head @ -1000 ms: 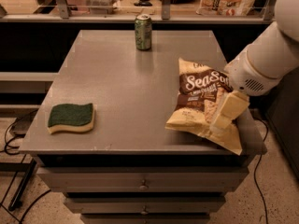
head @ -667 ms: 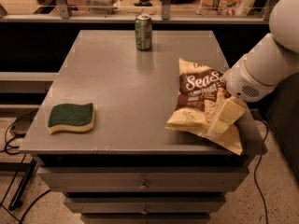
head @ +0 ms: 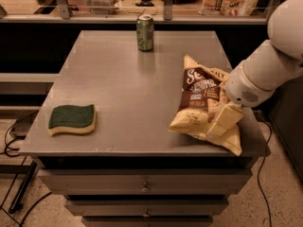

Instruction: Move brown chip bag near sponge

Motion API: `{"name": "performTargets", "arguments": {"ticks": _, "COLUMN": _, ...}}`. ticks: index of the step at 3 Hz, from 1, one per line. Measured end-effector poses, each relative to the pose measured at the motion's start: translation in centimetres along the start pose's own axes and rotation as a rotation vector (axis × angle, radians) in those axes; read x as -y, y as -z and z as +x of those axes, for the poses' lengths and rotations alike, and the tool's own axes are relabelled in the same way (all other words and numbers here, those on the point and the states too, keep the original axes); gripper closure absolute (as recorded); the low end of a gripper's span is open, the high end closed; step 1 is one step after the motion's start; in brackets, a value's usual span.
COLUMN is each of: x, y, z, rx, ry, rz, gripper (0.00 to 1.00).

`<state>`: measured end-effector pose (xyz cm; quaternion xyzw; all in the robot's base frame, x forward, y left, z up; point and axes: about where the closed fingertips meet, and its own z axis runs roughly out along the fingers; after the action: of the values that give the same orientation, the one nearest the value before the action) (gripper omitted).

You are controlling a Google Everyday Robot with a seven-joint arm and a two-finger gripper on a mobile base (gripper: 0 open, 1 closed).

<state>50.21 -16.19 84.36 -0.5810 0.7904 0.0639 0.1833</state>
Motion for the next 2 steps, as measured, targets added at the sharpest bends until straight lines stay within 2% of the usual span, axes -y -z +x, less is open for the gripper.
{"name": "performTargets", "arguments": {"ticks": 1, "x": -0.39, "y": 0.11, "z": -0.95, "rx": -0.007, "ry": 0.035, "rz": 0.0, "gripper": 0.79}}
{"name": "performTargets", "arguments": {"ticks": 2, "x": -0.38, "y": 0.28, "z": -1.02, "rx": -0.007, "ry": 0.036, "rz": 0.0, "gripper": 1.0}}
